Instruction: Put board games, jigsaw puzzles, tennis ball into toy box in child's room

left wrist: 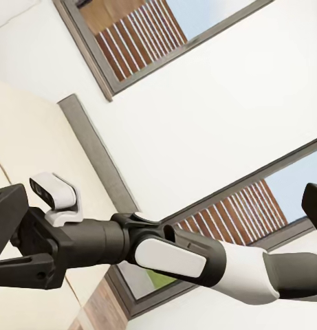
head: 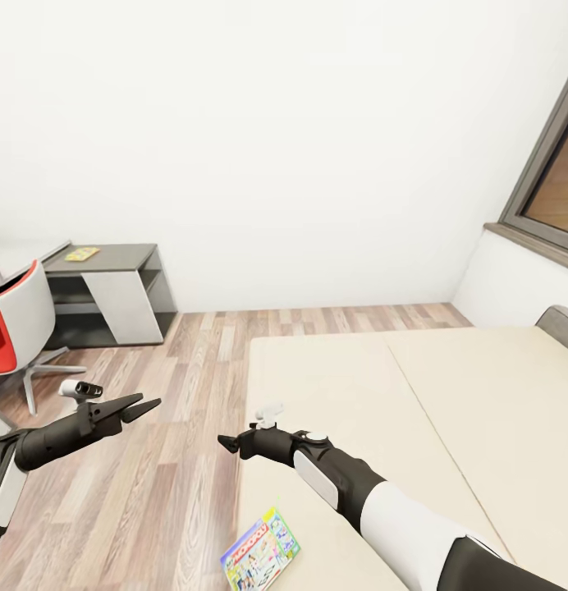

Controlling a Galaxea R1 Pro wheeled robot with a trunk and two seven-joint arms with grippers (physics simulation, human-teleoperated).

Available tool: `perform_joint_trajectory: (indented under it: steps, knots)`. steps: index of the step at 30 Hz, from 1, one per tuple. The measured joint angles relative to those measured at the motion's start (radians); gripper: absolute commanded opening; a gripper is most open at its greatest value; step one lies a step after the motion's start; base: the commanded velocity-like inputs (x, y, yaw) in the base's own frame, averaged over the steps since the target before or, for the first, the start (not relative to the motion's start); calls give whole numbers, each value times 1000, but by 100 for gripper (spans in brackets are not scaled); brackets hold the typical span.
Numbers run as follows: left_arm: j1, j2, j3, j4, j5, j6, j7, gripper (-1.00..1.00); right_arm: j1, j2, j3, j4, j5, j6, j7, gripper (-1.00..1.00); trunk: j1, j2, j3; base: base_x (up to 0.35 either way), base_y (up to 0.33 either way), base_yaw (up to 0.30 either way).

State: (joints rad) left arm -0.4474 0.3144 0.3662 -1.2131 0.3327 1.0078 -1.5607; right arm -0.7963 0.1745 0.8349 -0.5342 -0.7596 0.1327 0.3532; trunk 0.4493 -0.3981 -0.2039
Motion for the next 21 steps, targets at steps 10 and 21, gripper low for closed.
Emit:
perform_joint_trajectory:
  steps: [10,21]
  knots:
    - [0,0,0,0,1,0,0,100,0,0,0,0,0,0,0,100,0,0,16,0,0,0]
    - [0,0,0,0,1,-1,0,100,0,0,0,0,0,0,0,100,0,0,34,0,0,0]
